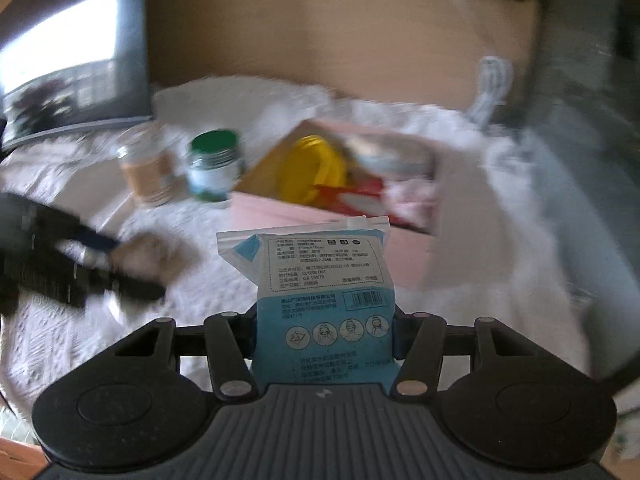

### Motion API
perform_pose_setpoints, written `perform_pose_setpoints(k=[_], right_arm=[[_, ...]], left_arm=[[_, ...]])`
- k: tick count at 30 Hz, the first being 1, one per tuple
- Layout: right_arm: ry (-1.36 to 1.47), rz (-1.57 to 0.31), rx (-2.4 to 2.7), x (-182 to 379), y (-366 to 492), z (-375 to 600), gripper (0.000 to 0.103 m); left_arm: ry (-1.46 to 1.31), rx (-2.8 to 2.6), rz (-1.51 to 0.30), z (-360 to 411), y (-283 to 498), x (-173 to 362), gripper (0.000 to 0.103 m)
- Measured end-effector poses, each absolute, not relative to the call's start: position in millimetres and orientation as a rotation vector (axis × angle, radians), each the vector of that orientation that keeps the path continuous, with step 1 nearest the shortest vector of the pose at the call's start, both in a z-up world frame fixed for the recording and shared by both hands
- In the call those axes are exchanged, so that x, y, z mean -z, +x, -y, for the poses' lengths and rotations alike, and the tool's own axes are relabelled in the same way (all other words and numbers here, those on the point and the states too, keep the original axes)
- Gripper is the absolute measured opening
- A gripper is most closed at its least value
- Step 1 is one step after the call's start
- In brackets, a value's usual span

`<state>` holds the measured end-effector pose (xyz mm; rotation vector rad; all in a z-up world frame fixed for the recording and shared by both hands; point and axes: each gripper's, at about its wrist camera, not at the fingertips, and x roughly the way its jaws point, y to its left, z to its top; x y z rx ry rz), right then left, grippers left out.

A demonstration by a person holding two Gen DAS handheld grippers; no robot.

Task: Organize soft objects
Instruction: 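Grasp the cotton swab pack with the left tool while the right tool grasps the blue pack, then carry the swab pack and blue pack over the pink box with both tools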

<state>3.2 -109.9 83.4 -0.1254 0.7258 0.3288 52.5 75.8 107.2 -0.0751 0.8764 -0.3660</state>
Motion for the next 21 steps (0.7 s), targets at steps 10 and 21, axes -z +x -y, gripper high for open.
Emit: perform_pose_setpoints(k=[10,21], right_arm=[[-0.096,-0.664,-0.243,-95,-2,148,0.055],[-0.088,-0.715,-0.195,-73,-2,164,0.055]], left_arm=[[-0.265,0.38,-0.646,-43,189,-170,0.078],[-0.147,0.213,-0.835,-16,241,-98,0.078]])
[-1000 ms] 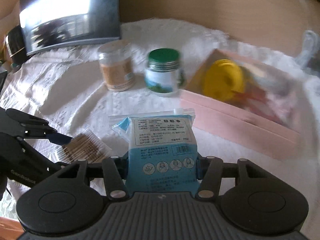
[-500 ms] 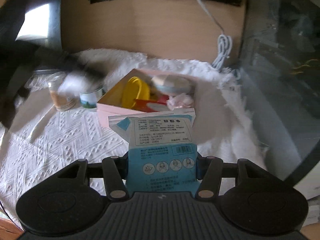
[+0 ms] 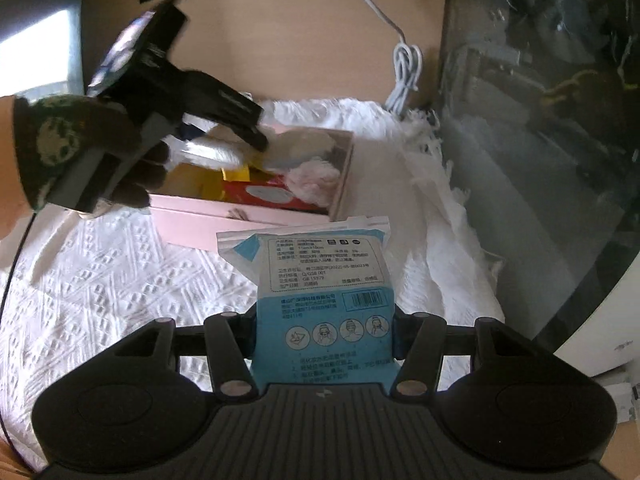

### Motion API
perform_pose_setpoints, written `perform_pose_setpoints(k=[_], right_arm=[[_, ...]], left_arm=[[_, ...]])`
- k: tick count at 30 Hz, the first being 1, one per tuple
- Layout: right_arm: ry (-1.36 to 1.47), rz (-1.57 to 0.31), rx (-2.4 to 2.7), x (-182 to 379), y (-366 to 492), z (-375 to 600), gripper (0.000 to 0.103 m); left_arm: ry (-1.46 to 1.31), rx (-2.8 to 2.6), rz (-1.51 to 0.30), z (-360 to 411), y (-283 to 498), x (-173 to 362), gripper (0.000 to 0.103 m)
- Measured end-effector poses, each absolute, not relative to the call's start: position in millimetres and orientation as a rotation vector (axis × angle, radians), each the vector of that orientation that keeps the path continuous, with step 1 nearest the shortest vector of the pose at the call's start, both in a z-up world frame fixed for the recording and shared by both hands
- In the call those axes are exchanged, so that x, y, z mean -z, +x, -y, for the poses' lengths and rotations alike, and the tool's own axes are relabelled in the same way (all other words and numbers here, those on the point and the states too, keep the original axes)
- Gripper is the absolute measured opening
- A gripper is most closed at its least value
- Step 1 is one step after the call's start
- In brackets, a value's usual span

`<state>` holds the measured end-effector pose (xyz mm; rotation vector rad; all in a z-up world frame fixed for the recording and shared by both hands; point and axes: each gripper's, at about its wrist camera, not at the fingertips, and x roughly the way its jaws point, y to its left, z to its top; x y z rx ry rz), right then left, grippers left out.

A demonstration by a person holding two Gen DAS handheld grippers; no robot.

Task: Organize soft objects
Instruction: 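Carry the swab pack and blue pack over the pink box with both tools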

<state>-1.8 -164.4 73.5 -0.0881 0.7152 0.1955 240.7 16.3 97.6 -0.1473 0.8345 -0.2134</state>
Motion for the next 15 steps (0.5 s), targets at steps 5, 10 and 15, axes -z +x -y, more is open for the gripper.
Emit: perform_pose_setpoints(k=[5,10,15], right_arm=[[-0.084,-0.708,-0.193,-77,17,165,0.055],[-0.096,-0.647,-0.215,-96,44,157,0.055],[-0.093,-0.584,-0.277,-119,89,135,0.055]], left_arm=[[-0.276,0.287,-0.731,-40,230,-121,0.078],[-0.335,0.289,-0.715,-51,220,-129,0.075],[-0.194,0.273,-0.769,-42,209,-120,0.041]])
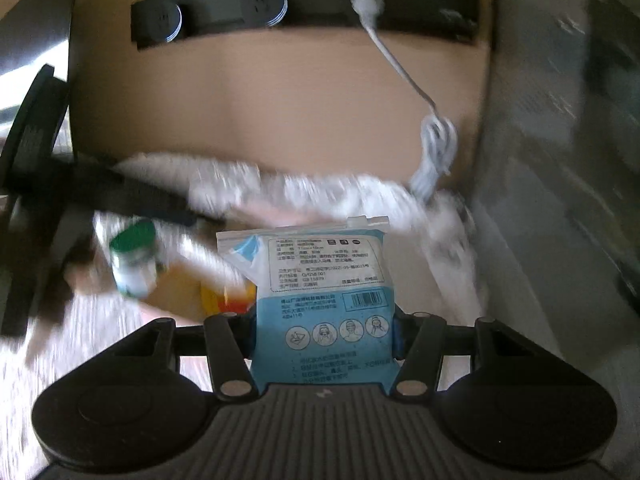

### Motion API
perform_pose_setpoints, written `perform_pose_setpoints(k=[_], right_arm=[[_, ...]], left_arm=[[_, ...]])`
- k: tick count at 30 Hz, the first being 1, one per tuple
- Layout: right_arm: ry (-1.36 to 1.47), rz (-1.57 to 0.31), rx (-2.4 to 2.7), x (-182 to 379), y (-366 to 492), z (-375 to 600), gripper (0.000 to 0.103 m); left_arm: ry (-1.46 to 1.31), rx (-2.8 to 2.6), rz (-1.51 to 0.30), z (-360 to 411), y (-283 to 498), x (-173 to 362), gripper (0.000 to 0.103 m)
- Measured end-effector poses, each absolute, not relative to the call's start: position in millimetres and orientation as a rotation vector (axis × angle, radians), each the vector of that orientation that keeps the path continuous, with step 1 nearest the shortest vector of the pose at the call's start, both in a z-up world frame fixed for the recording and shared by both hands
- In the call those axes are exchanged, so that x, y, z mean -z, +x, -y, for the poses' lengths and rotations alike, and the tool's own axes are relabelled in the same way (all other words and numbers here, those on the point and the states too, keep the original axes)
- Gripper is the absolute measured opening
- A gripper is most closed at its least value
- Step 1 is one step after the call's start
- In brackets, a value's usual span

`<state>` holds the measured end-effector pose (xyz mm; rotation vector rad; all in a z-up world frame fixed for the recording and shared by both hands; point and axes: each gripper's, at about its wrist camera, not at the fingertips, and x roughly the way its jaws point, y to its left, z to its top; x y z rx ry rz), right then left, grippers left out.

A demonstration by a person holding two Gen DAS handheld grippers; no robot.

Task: Organize soft objects
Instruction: 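Carry the swab pack and blue pack over the pink box with both tools, then lower both packs into the pink box and open both tools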

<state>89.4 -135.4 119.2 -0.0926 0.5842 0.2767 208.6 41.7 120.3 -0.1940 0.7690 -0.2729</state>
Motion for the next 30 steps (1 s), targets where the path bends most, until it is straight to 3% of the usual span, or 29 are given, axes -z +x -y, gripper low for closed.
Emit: perform_pose_setpoints(k=[4,9,17,24,26,27,29,30], right_arm=[[-0.027,-0.652,-0.326,-118,149,113,0.055],[-0.021,-0.856,-0.362,-67,197,75,0.055],[-0.089,-0.844,-0.354,-50,201,61,0.056],[0.024,-0.778,-0.375,-76,173,93,0.078],[0.062,-0.734,-0.372,-87,167,98,0.079],[0.077,-0.717,-0.36,-90,166,99,0.078],[0.081,-0.75,-0.327,-87,173,97,0.058],[0.067,-0.793,-0.305,-80,179,93,0.053]], left_arm=[[-0.123,0.231,-0.789,-41,206,-109,0.042],[-0.158,0.215,-0.793,-54,199,-105,0.04],[-0.144,0.228,-0.799,-57,200,-101,0.046],[-0.158,0.245,-0.786,-59,196,-101,0.048],[-0.159,0.246,-0.788,-59,195,-101,0.048],[-0.157,0.249,-0.79,-58,195,-102,0.048],[-0.157,0.258,-0.793,-58,194,-103,0.047],[-0.161,0.265,-0.795,-59,194,-103,0.04]])
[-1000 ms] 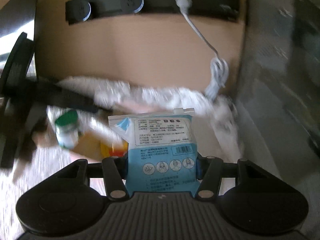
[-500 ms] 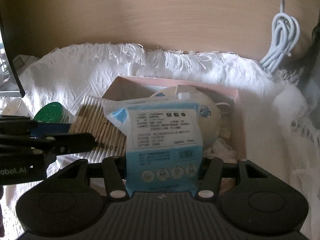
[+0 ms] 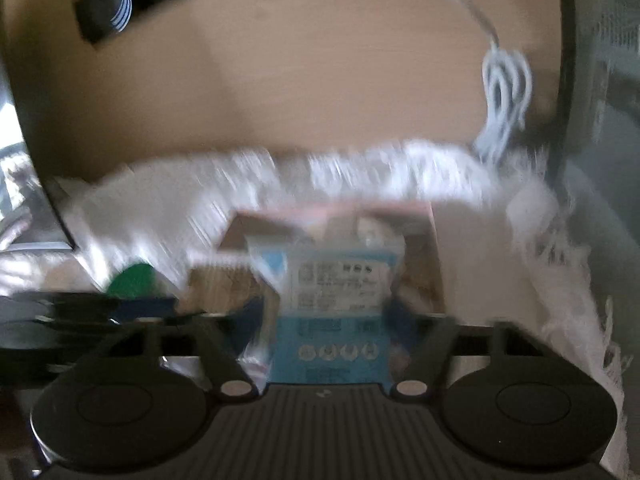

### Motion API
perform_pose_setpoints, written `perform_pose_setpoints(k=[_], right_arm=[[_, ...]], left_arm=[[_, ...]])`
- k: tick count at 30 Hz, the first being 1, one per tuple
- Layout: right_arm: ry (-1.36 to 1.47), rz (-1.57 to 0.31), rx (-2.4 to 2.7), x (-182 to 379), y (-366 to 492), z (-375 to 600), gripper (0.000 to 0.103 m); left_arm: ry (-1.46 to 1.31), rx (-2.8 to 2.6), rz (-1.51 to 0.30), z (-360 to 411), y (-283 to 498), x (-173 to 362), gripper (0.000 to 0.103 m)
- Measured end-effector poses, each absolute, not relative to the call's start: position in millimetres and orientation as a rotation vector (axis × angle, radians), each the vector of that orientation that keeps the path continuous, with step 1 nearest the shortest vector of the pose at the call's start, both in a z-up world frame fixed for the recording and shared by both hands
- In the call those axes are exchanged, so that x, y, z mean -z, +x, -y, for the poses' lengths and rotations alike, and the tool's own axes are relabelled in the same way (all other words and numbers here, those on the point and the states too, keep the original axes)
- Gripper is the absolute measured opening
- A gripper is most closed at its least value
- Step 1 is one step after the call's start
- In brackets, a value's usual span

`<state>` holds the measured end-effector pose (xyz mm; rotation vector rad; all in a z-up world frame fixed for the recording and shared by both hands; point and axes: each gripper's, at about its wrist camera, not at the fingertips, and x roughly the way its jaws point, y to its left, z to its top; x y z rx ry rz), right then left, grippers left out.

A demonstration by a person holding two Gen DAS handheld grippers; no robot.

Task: Organize soft objects
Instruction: 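Lower both packs into the pink box and open both tools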

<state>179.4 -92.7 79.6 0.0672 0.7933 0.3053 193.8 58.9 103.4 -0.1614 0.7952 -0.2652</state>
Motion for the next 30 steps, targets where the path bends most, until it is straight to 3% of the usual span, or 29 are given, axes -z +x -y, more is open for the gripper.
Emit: perform_pose_setpoints(k=[6,11,15,22,27,30], right_arm=[[0.131,-0.873,-0.284,-48,192,95,0.054],[0.127,-0.855,-0.255,-62,177,100,0.054],[0.098,-0.802,-0.247,-80,165,105,0.055],[0.066,-0.749,-0.285,-93,160,113,0.058],[0.127,-0.748,-0.322,-95,175,110,0.045],[0.151,-0.753,-0.357,-96,179,108,0.045]], left_arm=[[-0.17,0.312,-0.814,-61,190,-100,0.036],[-0.161,0.333,-0.825,-60,195,-99,0.034],[-0.15,0.324,-0.851,-55,202,-84,0.013],[-0.156,0.28,-0.849,-46,202,-88,0.013],[-0.117,0.251,-0.817,-43,195,-107,0.013],[-0.084,0.246,-0.779,-39,192,-124,0.013]])
